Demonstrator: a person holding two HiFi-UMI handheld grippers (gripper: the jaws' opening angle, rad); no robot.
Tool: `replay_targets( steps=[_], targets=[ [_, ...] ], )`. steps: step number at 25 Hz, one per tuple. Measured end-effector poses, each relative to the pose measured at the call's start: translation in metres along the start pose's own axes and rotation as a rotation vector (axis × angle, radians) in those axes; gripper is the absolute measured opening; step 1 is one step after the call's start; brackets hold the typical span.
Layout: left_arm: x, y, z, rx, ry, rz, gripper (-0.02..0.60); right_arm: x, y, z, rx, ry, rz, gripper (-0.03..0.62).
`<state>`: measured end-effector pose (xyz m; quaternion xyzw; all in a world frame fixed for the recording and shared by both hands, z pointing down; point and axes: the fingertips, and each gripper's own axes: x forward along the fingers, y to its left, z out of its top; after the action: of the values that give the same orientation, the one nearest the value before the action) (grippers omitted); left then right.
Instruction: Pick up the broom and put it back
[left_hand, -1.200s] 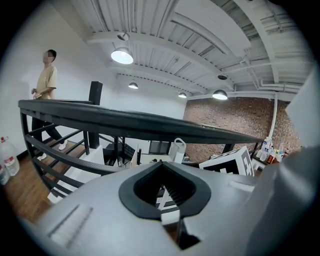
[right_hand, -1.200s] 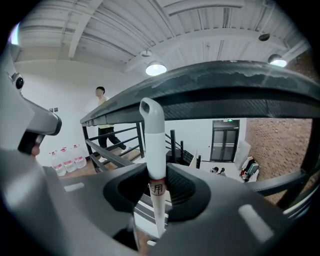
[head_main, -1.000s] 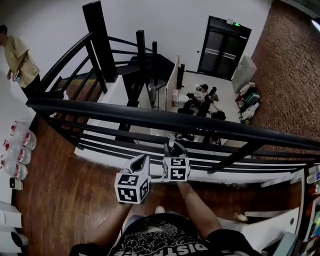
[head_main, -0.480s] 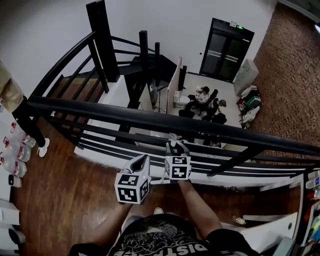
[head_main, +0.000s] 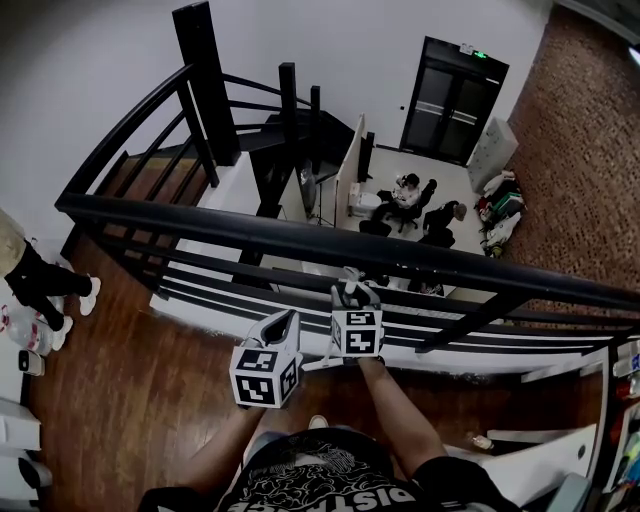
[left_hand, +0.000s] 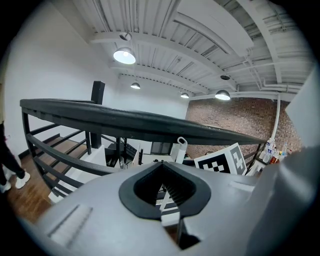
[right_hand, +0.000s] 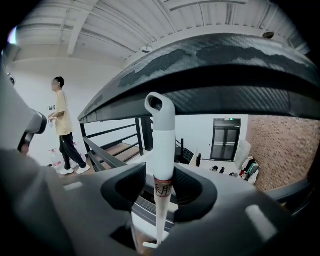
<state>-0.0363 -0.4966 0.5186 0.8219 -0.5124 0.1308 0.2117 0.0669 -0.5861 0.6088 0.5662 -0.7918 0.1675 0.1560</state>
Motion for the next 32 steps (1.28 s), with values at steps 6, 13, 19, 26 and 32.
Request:
replay_targets(
  steps=[6, 13, 19, 26, 32],
  targets=[
    [-0.001, -0.001, 0.002, 0.002, 0.003, -0.003, 0.005, 0.002, -0.003, 0.0, 0.012, 0.008, -0.003, 0.161],
    [0.0, -0.001, 0.0, 0.001, 0.007, 0.001, 0.005, 0.004, -0.01, -0.007, 0.022, 0.023, -0.008, 0.204],
    [0.002, -0.005, 0.0, 0.006, 0.01, -0.007, 0.005, 0.001, -0.018, -0.013, 0.036, 0.031, -0.02, 0.222],
    [0.006, -0.011, -0.001, 0.01, 0.016, -0.022, 0.005, -0.007, -0.029, -0.021, 0.057, 0.041, -0.045, 0.224],
    [0.004, -0.019, -0.001, 0.014, 0.015, -0.044, 0.005, -0.017, -0.029, -0.021, 0.055, 0.033, -0.053, 0.224]
  ],
)
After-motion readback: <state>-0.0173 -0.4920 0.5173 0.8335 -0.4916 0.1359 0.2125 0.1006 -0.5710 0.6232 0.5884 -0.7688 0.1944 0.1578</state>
